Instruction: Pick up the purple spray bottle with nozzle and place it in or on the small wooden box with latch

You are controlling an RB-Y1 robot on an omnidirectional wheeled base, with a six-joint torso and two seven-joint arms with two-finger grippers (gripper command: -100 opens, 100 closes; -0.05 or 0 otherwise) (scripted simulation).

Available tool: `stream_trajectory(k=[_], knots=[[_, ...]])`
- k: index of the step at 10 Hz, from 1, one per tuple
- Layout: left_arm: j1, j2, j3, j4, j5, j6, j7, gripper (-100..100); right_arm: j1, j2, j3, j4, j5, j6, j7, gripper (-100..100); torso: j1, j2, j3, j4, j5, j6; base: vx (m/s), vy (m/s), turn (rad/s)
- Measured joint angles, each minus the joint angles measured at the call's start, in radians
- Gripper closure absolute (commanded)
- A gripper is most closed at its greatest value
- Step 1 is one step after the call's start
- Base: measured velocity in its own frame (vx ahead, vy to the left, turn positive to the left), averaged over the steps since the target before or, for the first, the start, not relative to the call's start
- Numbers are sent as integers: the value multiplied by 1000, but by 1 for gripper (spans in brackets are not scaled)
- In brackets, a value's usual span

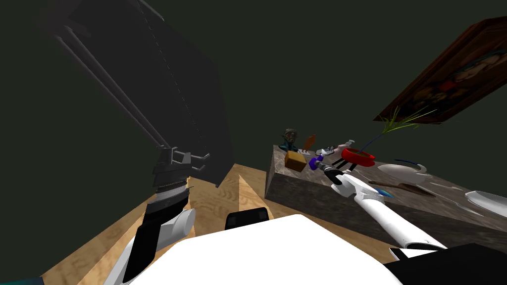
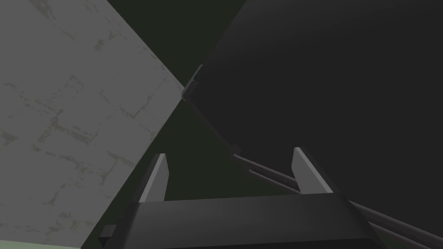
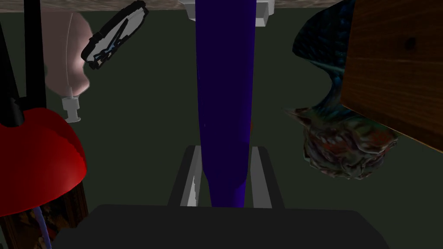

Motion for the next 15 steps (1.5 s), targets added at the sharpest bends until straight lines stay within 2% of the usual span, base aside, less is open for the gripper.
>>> stream_trajectory(k=[1, 3, 5, 7, 9, 12, 14, 15], knots=[[0, 0, 0, 0, 0, 0, 0, 0, 3, -23, 4, 7, -6, 13, -18, 100, 2, -1, -1, 0, 1, 0, -37, 231, -2], [0, 0, 0, 0, 0, 0, 0, 0, 34, -57, -5, -4, -19, 29, -50, 100, 0, -1, 0, 0, 1, 0, -22, 184, 2], [0, 0, 0, 0, 0, 0, 0, 0, 53, -109, 7, -16, -41, 54, -85, 100, 0, -3, -2, 0, 1, -2, -12, 171, 39], [0, 0, 0, 0, 0, 0, 0, 0, 59, -152, 19, -16, -61, 58, -109, 100, -3, -2, -1, 0, 0, -2, -28, 105, 58], [0, 0, 0, 0, 0, 0, 0, 0, 76, -196, 31, -44, -89, 71, -128, 100, -9, -3, -2, 0, -1, -3, -12, 30, 57], [0, 0, 0, 0, 0, 0, 0, 0, 58, -249, 61, -30, -125, 62, -140, 100, -13, -8, -4, -1, -1, -8, -5, -5, 50], [0, 0, 0, 0, 0, 0, 0, 0, 66, -284, 71, -56, -153, 74, -146, 100, -12, -12, -6, -1, -1, -14, -3, -14, 79], [0, 0, 0, 0, 0, 0, 0, 0, 58, -302, 81, -52, -166, 70, -149, 100, -12, -14, -8, -2, -1, -15, 0, -22, 60]])
